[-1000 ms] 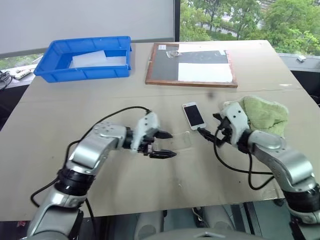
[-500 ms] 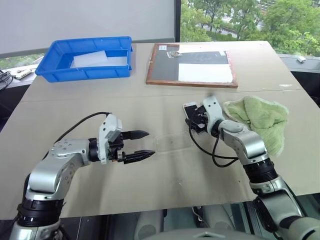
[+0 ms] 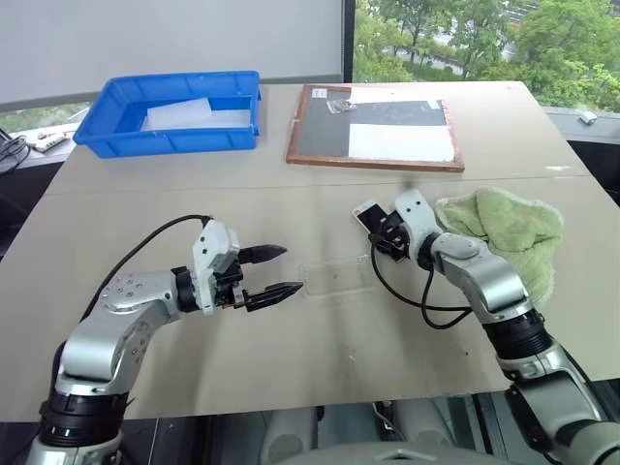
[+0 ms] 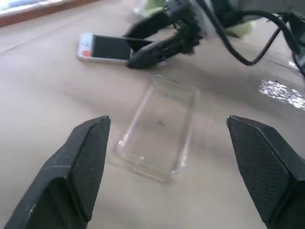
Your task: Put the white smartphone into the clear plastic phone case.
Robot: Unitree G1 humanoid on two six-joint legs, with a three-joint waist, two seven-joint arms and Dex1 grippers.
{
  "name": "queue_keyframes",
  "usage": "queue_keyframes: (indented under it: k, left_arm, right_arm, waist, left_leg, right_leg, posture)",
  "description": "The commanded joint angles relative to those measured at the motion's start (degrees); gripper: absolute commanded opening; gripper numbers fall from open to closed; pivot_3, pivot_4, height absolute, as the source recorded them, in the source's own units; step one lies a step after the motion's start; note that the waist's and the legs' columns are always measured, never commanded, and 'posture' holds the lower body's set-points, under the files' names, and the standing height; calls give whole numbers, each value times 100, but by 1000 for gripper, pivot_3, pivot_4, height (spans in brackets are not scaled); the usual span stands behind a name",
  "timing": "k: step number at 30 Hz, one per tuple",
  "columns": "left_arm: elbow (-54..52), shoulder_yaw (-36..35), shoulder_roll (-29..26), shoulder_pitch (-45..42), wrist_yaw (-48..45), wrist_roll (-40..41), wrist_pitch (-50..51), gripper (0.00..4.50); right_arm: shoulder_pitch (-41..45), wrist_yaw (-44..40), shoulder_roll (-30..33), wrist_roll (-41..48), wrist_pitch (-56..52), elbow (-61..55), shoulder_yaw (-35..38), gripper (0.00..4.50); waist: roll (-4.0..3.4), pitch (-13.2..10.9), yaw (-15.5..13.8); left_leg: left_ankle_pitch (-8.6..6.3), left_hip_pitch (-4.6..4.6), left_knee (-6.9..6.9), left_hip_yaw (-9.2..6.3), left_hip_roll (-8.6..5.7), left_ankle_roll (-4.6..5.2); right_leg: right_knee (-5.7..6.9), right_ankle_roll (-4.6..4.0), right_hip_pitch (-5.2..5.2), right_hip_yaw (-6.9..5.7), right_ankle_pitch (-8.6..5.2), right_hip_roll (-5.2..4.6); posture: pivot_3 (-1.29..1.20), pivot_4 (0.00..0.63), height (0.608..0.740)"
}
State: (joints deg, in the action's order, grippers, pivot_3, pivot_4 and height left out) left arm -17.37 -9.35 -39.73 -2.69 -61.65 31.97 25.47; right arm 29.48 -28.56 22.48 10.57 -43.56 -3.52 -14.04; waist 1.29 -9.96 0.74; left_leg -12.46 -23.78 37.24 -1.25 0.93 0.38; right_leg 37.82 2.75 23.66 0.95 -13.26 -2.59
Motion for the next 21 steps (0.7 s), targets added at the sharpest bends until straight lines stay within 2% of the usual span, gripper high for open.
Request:
queue_keyframes:
  k: [1, 3, 5, 8, 13, 21]
  left_arm:
    - [160, -284, -358, 270, -533, 358, 126, 4017]
    - [336, -329, -498, 370, -704, 355, 68, 4017]
    - [467, -335, -586, 453, -843, 242, -109, 4017]
    - [609, -335, -629, 512, -899, 130, -288, 4017]
    - [490, -349, -636, 631, -871, 136, -355, 4017]
    - [280, -155, -605, 766, -629, -107, -421, 4017]
  right_arm:
    - [193, -1400, 572, 662, 484, -563, 363, 2928]
    - [411, -2046, 737, 1011, 438, -845, 248, 2928]
    - [587, -2558, 857, 979, 571, -961, -139, 2928]
    - [839, -3139, 903, 517, 1035, -793, -950, 2928]
    - [1157, -3599, 872, -364, 2101, 70, -1798, 2927]
    - [1402, -3725, 654, -734, 2424, 813, -1726, 2927]
  waist:
    - [-5, -16, 13]
    - [-13, -22, 33]
    - [-15, -23, 101]
    - [-10, -20, 145]
    - [-12, -22, 113]
    - [-12, -22, 112]
  left_leg:
    - [0, -2, -1, 2, 0, 0]
    - [0, -2, -5, 1, 4, 0]
    - [0, 1, -7, 5, 7, 0]
    - [0, 8, -11, -1, 28, 0]
    - [-1, 0, -8, -2, 30, -1]
    - [-1, 3, -8, -4, 24, -1]
  right_leg:
    - [-2, -8, 2, 1, -5, 0]
    - [-1, -9, 5, 0, -6, 1]
    - [1, -8, 7, 2, -6, 15]
    - [2, -10, 6, 0, -8, 31]
    - [-1, -15, 8, -3, -9, 25]
    - [1, -15, 8, -4, -8, 13]
  posture:
    - [0, 150, 740]
    - [0, 150, 740]
    - [0, 150, 740]
    - [0, 150, 740]
    - [0, 150, 740]
    - [0, 150, 740]
